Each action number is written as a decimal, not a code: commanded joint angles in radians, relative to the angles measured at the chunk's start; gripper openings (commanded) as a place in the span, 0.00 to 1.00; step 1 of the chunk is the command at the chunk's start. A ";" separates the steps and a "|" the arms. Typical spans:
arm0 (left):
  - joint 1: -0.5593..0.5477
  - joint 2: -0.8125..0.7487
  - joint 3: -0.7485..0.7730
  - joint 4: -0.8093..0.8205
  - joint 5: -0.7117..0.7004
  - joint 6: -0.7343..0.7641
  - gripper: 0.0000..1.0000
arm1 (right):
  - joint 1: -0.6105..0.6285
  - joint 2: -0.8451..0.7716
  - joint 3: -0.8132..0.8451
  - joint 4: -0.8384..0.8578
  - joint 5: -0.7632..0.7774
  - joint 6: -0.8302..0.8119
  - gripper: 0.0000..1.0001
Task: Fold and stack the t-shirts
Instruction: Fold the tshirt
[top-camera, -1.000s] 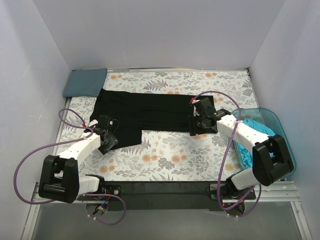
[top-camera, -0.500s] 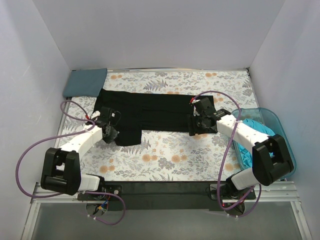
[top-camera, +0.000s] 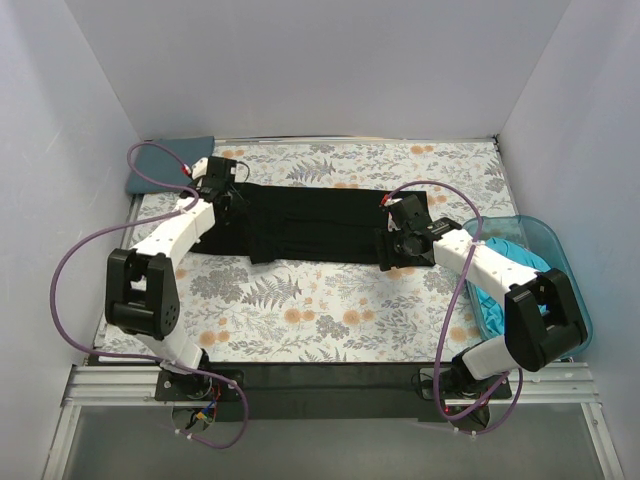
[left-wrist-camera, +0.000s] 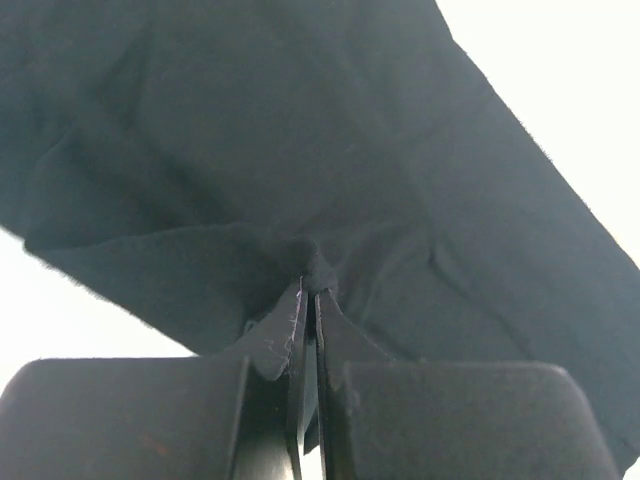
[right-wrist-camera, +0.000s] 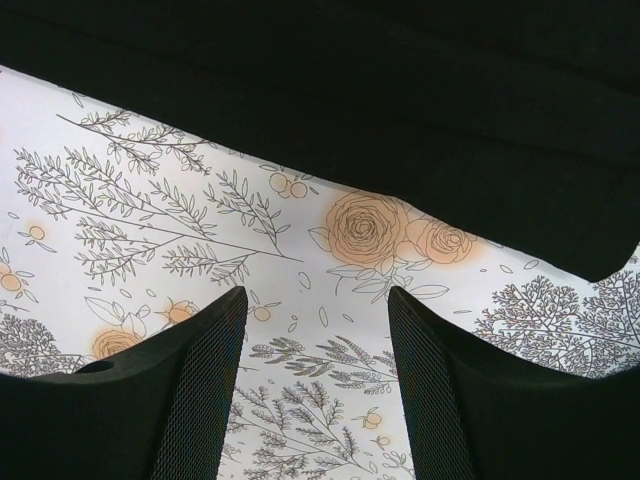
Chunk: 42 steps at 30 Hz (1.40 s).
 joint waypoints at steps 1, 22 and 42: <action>-0.003 0.045 0.108 0.053 0.006 0.046 0.00 | 0.003 -0.024 0.009 0.032 0.017 -0.018 0.56; -0.003 0.306 0.351 0.242 0.042 0.117 0.00 | 0.001 0.114 0.130 0.087 0.071 -0.047 0.56; 0.022 0.368 0.345 0.288 -0.009 0.122 0.00 | -0.231 0.268 0.210 0.171 0.091 -0.058 0.53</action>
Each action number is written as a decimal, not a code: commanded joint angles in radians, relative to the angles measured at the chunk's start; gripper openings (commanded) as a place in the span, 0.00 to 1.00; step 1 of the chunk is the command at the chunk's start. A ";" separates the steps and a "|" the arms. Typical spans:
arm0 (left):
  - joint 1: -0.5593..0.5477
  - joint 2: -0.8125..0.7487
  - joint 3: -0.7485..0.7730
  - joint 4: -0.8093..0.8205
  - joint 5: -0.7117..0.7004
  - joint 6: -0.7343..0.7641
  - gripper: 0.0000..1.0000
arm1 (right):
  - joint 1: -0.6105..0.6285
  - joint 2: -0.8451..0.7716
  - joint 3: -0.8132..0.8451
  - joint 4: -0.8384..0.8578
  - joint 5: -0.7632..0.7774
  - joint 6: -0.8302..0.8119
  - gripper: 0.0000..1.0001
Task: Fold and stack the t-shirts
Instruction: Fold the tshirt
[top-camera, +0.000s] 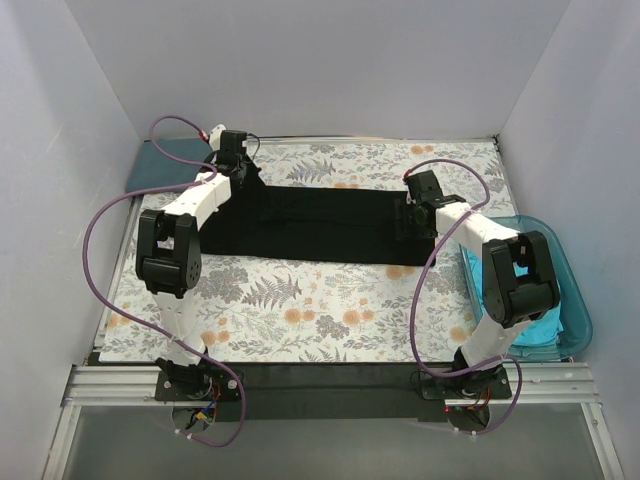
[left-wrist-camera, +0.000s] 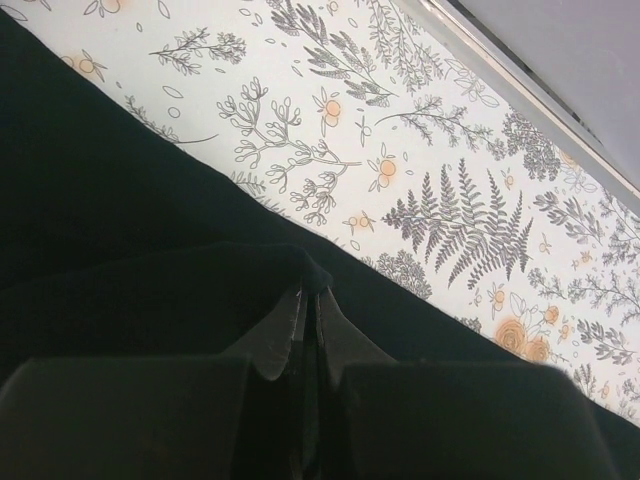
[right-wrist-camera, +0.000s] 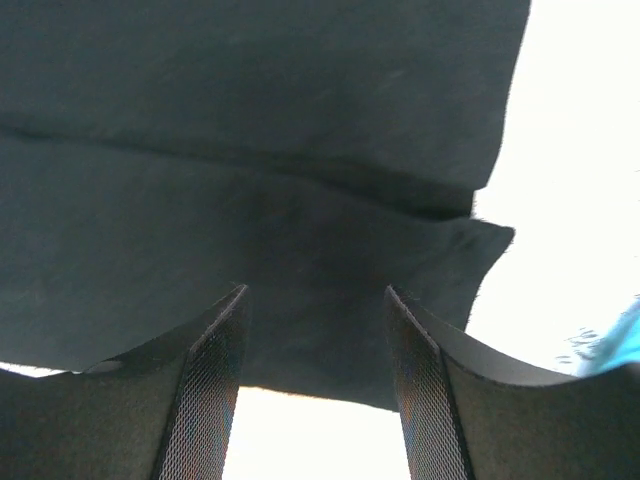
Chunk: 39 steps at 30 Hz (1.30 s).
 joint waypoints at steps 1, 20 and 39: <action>0.016 -0.012 -0.004 0.016 -0.039 0.001 0.00 | -0.035 0.022 0.052 0.052 0.005 -0.005 0.53; 0.116 -0.261 -0.205 -0.039 -0.036 0.017 0.74 | -0.070 0.001 0.079 0.055 -0.056 -0.004 0.54; 0.297 -0.395 -0.527 -0.148 -0.067 -0.057 0.69 | -0.070 -0.127 -0.025 0.050 -0.138 0.024 0.53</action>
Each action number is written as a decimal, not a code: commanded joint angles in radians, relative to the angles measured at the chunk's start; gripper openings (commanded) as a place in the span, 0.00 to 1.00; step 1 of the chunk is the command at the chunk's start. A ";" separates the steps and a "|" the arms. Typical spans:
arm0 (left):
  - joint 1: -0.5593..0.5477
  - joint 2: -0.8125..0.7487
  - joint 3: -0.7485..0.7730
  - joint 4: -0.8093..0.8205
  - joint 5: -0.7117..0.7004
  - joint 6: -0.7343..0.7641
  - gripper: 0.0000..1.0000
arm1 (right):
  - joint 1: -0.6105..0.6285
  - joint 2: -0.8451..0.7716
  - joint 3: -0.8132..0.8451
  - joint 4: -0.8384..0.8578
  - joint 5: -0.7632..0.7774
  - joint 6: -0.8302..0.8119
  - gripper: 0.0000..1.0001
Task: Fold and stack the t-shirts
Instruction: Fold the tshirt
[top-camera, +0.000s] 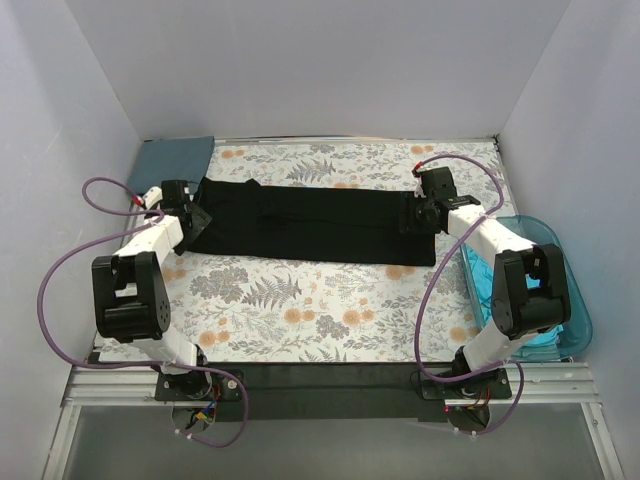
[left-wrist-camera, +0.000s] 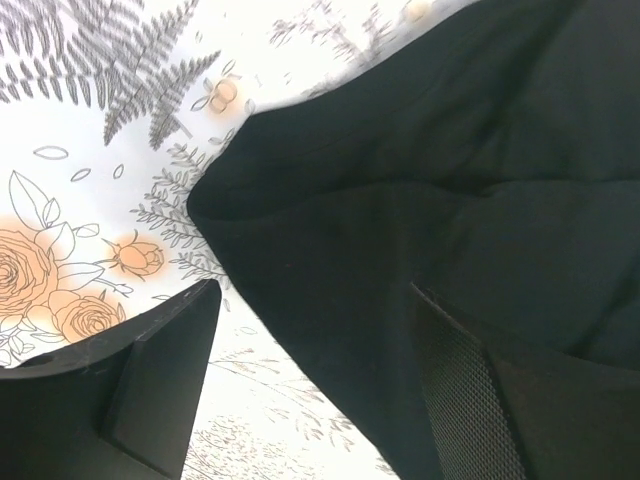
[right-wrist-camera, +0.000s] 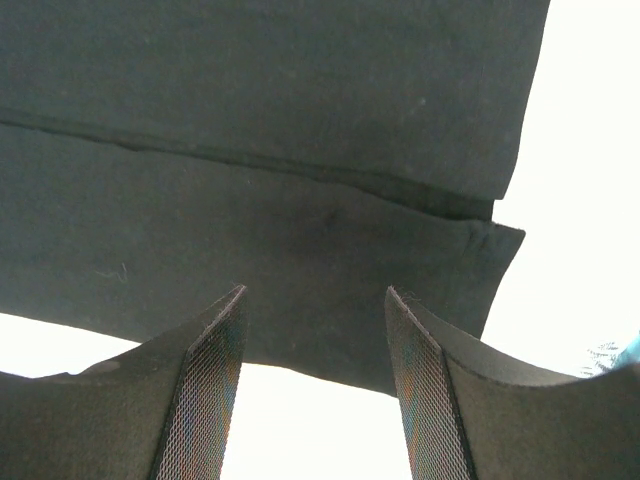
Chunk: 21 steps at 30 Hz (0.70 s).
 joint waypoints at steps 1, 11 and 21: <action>-0.001 0.018 0.019 -0.012 -0.013 -0.004 0.68 | -0.004 -0.044 -0.015 0.010 0.001 -0.002 0.54; -0.001 0.087 0.028 -0.005 -0.050 0.005 0.55 | -0.004 -0.041 -0.044 0.021 0.029 -0.019 0.53; 0.011 0.069 -0.001 -0.009 -0.067 0.018 0.09 | -0.032 -0.006 -0.027 0.041 0.122 -0.027 0.53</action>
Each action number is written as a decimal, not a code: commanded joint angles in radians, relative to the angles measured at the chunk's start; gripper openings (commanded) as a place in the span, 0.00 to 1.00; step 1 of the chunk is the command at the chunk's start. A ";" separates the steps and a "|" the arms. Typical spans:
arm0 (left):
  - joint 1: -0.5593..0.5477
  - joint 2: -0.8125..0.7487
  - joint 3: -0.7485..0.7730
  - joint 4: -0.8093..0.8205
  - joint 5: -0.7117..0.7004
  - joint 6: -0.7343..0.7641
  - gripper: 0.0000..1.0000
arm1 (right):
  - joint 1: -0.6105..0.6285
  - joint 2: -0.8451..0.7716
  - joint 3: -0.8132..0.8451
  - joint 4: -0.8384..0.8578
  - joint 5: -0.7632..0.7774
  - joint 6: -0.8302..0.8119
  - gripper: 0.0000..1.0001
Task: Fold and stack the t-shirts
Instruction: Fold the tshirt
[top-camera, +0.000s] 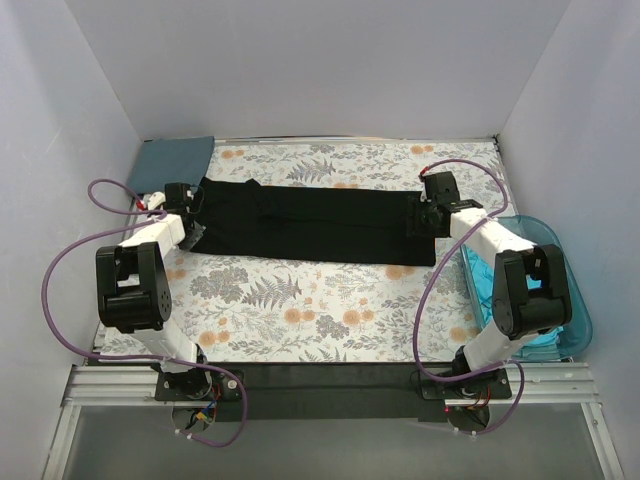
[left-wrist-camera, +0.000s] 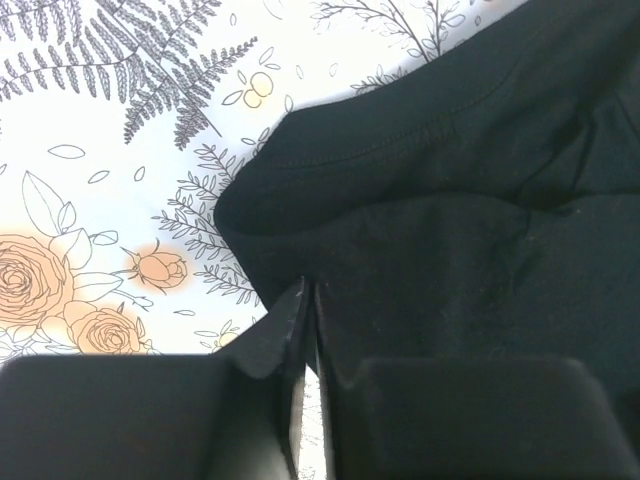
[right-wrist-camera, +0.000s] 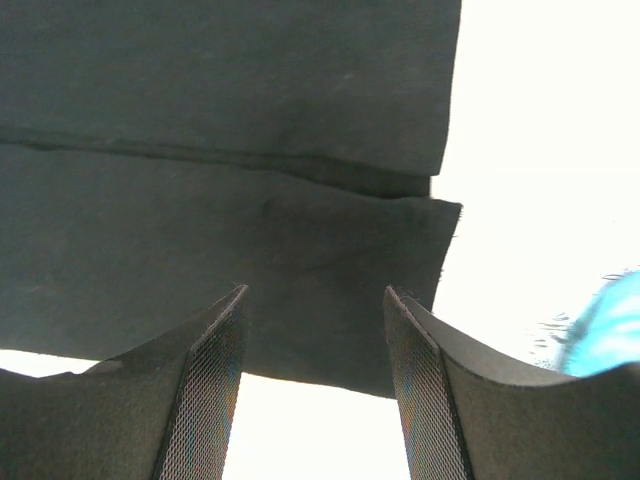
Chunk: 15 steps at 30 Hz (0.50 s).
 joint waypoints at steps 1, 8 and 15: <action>0.013 -0.028 -0.010 0.006 -0.031 0.007 0.07 | -0.022 0.011 0.040 0.034 0.044 -0.032 0.52; 0.036 -0.053 -0.067 0.034 0.004 -0.003 0.04 | -0.042 0.075 0.069 0.057 0.078 -0.133 0.49; 0.054 -0.069 -0.090 0.047 0.030 -0.004 0.00 | -0.060 0.120 0.095 0.094 0.039 -0.266 0.49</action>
